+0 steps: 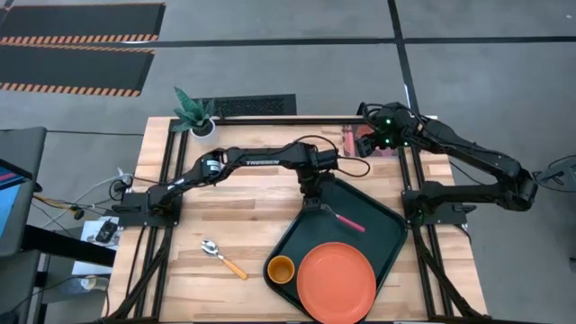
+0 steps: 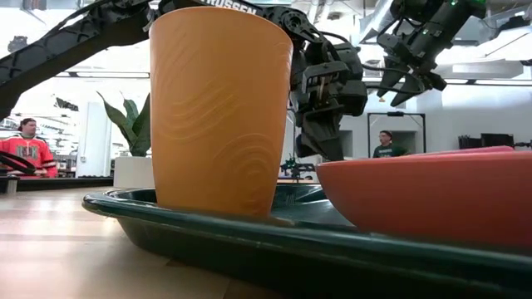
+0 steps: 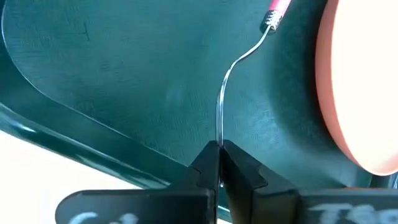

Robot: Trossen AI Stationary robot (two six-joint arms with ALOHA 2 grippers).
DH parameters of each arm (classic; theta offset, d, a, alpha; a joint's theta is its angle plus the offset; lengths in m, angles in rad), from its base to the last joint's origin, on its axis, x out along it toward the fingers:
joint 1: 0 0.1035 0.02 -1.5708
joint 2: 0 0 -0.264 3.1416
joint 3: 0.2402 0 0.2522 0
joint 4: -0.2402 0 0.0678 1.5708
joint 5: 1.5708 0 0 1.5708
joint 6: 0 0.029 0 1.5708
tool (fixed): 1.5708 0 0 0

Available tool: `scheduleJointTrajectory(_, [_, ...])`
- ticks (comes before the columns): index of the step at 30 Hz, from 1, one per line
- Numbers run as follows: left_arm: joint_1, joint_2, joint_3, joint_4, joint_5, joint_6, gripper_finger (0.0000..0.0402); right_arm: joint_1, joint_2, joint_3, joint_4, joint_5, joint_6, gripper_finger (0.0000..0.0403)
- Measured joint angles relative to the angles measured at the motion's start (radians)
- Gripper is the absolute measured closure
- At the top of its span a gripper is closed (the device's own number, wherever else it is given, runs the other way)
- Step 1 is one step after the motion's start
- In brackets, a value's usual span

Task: Pick and place plate/cup/fork/spoon on tray
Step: Put the pink fork on the black serving tray at the top right of the orange plate

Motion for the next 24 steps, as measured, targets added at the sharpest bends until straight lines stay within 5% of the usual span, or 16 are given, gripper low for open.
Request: scheduleJointTrajectory(24, [-0.036, 0.049, 0.001, 0.063, 0.004, -0.029, 0.0393, 0.002, 0.0, 0.0, -0.036, -0.003, 0.0, 0.0143])
